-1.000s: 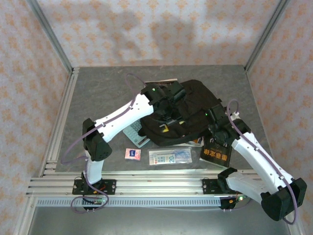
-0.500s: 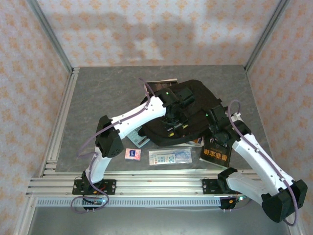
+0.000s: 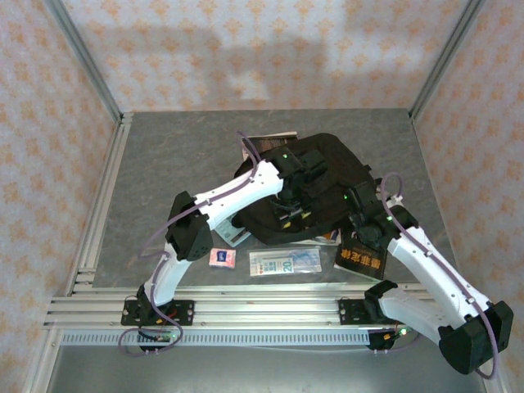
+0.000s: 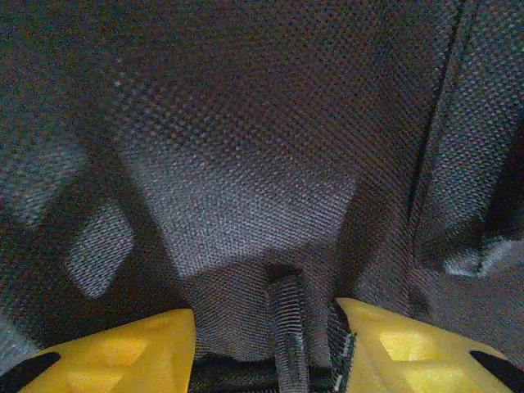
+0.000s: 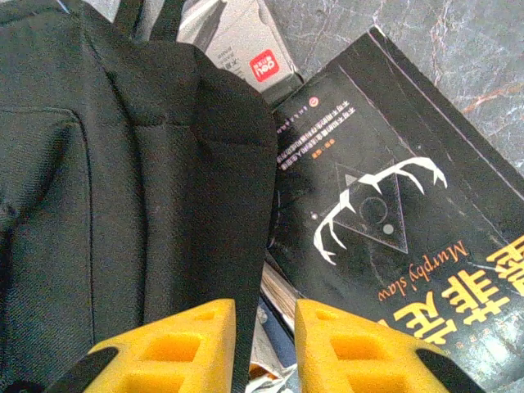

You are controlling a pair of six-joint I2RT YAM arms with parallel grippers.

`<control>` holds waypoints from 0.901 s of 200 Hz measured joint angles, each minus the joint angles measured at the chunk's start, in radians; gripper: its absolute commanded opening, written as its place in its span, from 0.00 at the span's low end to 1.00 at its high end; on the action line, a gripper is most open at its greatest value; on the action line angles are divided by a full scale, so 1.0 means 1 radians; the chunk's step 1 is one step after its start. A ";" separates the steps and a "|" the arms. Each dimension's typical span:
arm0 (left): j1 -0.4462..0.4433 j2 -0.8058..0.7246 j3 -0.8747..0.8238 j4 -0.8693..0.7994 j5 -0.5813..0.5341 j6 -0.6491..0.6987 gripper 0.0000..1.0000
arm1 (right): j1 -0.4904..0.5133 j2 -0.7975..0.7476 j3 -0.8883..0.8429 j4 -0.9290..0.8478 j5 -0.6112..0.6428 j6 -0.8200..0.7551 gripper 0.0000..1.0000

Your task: Pack the student bag

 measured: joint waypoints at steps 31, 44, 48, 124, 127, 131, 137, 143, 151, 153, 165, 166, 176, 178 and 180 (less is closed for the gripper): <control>-0.001 0.019 0.004 -0.003 -0.003 0.018 0.34 | 0.000 0.000 -0.012 0.013 -0.013 0.005 0.25; -0.001 0.030 0.015 -0.005 -0.003 0.028 0.27 | 0.000 0.001 -0.019 0.024 -0.021 0.005 0.24; -0.001 0.032 0.018 -0.005 -0.003 0.034 0.24 | 0.000 0.001 -0.020 0.026 -0.023 0.005 0.24; -0.002 0.038 0.033 0.000 -0.019 0.063 0.00 | 0.000 -0.034 -0.024 0.040 -0.070 -0.018 0.36; -0.002 0.038 0.034 0.000 -0.022 0.063 0.00 | 0.000 -0.037 -0.024 0.042 -0.079 -0.027 0.38; -0.002 0.038 0.035 0.000 -0.024 0.063 0.00 | 0.000 -0.042 -0.024 0.044 -0.091 -0.028 0.41; -0.002 0.037 0.037 0.000 -0.027 0.063 0.00 | 0.000 -0.047 -0.024 0.050 -0.111 -0.034 0.46; -0.001 0.037 0.039 0.000 -0.029 0.063 0.00 | 0.000 -0.050 -0.024 0.056 -0.134 -0.043 0.51; 0.000 0.037 0.039 0.002 -0.029 0.063 0.00 | 0.000 -0.052 -0.024 0.069 -0.172 -0.050 0.57; 0.000 0.035 0.039 0.002 -0.029 0.063 0.00 | 0.000 -0.052 -0.024 0.071 -0.181 -0.058 0.59; 0.000 0.033 0.039 0.002 -0.029 0.064 0.00 | 0.000 -0.050 -0.026 0.098 -0.237 -0.067 0.64; 0.000 0.033 0.039 0.002 -0.029 0.063 0.00 | 0.000 -0.050 -0.026 0.100 -0.240 -0.069 0.65; 0.000 0.030 0.039 0.002 -0.030 0.064 0.00 | 0.000 -0.048 -0.035 0.132 -0.280 -0.079 0.66; 0.000 0.029 0.039 0.002 -0.030 0.064 0.00 | 0.000 -0.047 -0.037 0.137 -0.286 -0.079 0.66; 0.000 0.029 0.039 0.002 -0.031 0.064 0.00 | 0.000 -0.045 -0.040 0.145 -0.295 -0.084 0.66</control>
